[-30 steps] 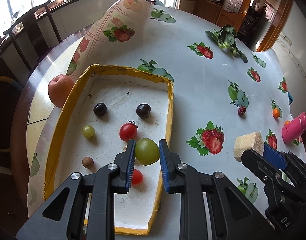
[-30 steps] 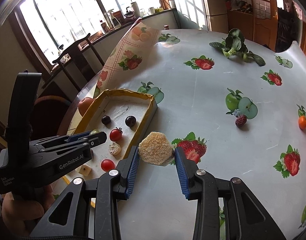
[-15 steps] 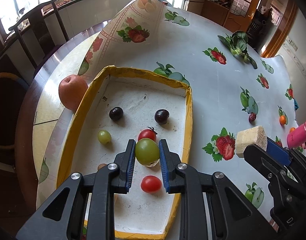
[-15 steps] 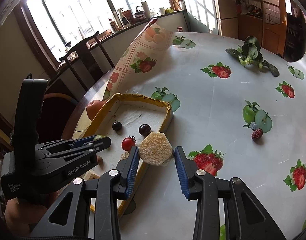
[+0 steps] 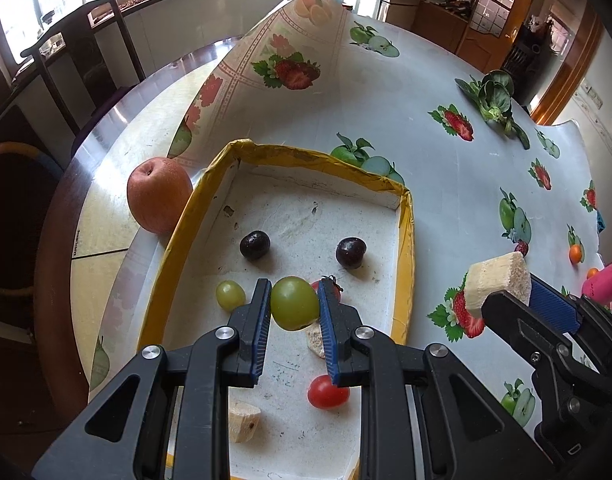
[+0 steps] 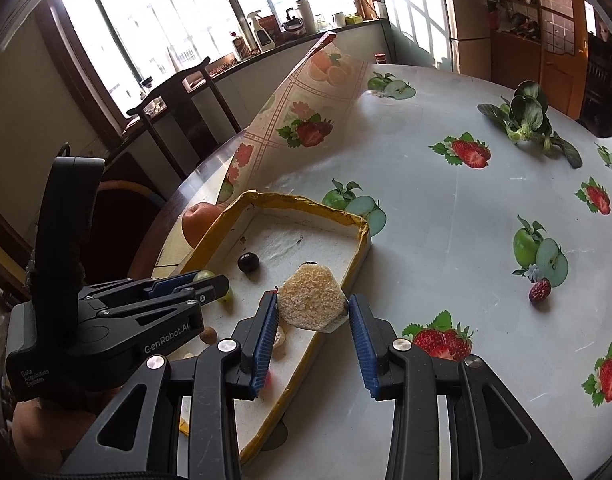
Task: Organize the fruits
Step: 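Carry the green grape and hexagonal cake with both tools into the yellow tray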
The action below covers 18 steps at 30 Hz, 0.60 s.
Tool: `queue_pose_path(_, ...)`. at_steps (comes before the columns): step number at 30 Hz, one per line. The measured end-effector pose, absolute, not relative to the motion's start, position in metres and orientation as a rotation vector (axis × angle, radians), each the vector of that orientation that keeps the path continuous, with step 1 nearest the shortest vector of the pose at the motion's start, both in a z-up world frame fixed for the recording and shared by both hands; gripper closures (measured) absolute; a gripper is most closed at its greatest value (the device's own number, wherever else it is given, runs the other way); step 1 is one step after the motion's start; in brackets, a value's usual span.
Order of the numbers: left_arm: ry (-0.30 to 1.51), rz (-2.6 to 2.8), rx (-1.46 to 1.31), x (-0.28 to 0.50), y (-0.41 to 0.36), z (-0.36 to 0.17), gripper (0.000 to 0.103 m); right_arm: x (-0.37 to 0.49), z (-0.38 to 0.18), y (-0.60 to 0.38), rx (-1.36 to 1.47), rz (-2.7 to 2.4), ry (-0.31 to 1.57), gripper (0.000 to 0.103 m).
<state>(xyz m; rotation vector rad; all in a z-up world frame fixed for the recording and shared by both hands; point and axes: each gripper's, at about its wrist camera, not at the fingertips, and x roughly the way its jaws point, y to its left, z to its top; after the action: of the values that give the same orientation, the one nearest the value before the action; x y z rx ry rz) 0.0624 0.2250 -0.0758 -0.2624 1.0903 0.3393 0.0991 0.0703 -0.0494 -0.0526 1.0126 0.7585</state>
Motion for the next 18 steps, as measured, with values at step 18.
queue_pose_path(18,1.128,0.339,-0.389,0.129,0.285,-0.108,0.082,0.148,-0.09,0.14,-0.092,0.782,1.056,0.066)
